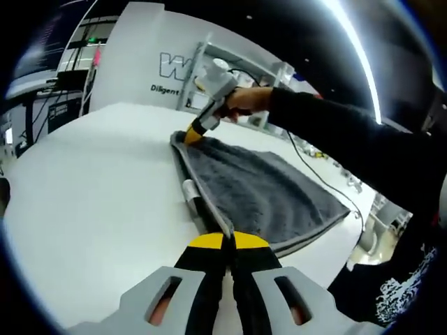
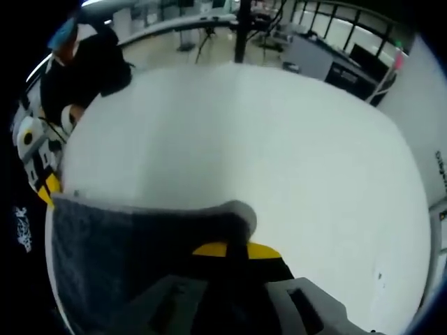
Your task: Open the folded towel by lifting each exposed corner and separating the folded layers until the towel lies flat within the target outline without major curled edges
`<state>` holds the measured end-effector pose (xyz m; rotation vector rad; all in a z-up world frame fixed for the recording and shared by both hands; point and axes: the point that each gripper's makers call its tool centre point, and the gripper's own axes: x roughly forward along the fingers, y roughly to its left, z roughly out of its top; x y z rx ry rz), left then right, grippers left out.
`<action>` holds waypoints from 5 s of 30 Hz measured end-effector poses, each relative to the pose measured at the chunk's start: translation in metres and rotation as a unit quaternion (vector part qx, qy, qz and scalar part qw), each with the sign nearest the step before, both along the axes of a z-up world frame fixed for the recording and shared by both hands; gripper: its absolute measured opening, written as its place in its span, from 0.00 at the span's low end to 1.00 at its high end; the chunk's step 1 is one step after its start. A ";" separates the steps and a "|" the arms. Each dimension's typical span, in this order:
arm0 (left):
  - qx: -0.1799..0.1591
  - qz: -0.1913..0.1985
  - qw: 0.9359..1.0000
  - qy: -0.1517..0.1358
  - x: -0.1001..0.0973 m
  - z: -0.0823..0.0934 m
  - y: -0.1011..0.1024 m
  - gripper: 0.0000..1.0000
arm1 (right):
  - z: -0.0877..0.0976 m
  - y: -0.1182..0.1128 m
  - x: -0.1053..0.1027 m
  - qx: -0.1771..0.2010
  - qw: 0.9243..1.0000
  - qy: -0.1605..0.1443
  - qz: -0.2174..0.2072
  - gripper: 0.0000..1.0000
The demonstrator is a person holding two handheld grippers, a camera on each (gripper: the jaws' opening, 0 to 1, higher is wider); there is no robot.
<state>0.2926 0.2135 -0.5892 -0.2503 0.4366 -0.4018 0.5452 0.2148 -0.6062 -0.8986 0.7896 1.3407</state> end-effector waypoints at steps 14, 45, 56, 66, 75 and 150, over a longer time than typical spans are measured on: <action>0.011 0.022 1.000 0.005 0.007 0.003 0.047 0.00 | 0.002 0.051 0.010 0.002 1.000 -0.005 0.004 0.01; 0.034 0.104 0.994 0.013 0.016 0.005 0.148 0.00 | 0.000 0.151 0.019 0.017 0.999 -0.004 0.028 0.02; 0.041 0.126 0.991 0.020 0.015 0.007 0.175 0.00 | 0.001 0.175 0.021 0.015 0.999 -0.009 0.029 0.02; 0.075 0.146 0.986 0.017 0.014 0.013 0.196 0.00 | 0.003 0.200 0.022 0.031 0.999 -0.009 0.030 0.02; 0.093 0.146 0.985 0.023 0.014 0.010 0.208 0.00 | 0.003 0.209 0.022 0.014 0.999 -0.017 0.032 0.03; 0.077 0.115 0.990 -0.024 0.019 0.029 0.182 0.00 | 0.001 0.221 -0.004 -0.054 0.904 -0.188 0.380 0.07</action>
